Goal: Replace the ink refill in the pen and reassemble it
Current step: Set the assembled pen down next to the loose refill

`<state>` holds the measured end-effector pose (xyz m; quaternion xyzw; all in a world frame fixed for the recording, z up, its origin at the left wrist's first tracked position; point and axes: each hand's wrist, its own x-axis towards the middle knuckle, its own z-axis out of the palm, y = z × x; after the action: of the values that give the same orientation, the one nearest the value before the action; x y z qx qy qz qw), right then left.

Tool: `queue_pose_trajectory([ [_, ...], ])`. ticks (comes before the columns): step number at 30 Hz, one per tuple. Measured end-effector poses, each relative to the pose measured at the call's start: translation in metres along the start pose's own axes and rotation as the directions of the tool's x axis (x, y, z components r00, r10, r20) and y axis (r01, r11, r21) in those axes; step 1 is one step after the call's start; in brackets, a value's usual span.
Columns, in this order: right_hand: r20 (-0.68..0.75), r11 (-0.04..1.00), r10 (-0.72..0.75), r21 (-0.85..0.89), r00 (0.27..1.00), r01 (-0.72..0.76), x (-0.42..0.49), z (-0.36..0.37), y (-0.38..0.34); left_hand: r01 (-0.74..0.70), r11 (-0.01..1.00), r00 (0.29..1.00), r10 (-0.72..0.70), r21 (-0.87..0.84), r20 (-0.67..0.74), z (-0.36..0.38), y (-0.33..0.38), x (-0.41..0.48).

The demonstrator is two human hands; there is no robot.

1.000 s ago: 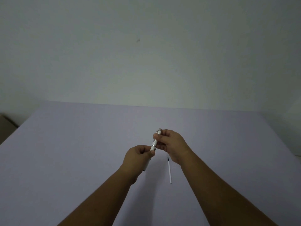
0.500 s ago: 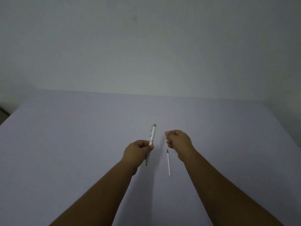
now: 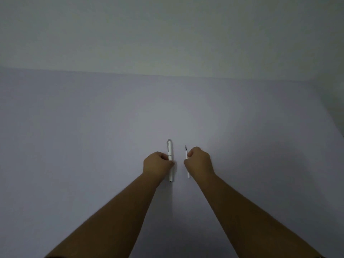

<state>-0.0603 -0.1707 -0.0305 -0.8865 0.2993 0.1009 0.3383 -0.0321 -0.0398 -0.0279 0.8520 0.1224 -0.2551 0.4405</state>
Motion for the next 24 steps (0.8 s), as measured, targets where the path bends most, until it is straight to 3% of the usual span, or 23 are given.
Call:
queue_pose_trajectory([
  [9, 0.043, 0.997, 0.008, 0.073, 0.999, -0.012, 0.001, 0.014, -0.004, -0.070, 0.992, 0.996, 0.075, 0.102, -0.047, 0.011, -0.003, 0.004],
  [24, 0.045, 0.995, 0.008, 0.103, 0.999, -0.013, -0.001, 0.014, -0.004, -0.058, 0.990, 0.996, 0.067, 0.128, -0.065, 0.014, -0.005, 0.009],
])
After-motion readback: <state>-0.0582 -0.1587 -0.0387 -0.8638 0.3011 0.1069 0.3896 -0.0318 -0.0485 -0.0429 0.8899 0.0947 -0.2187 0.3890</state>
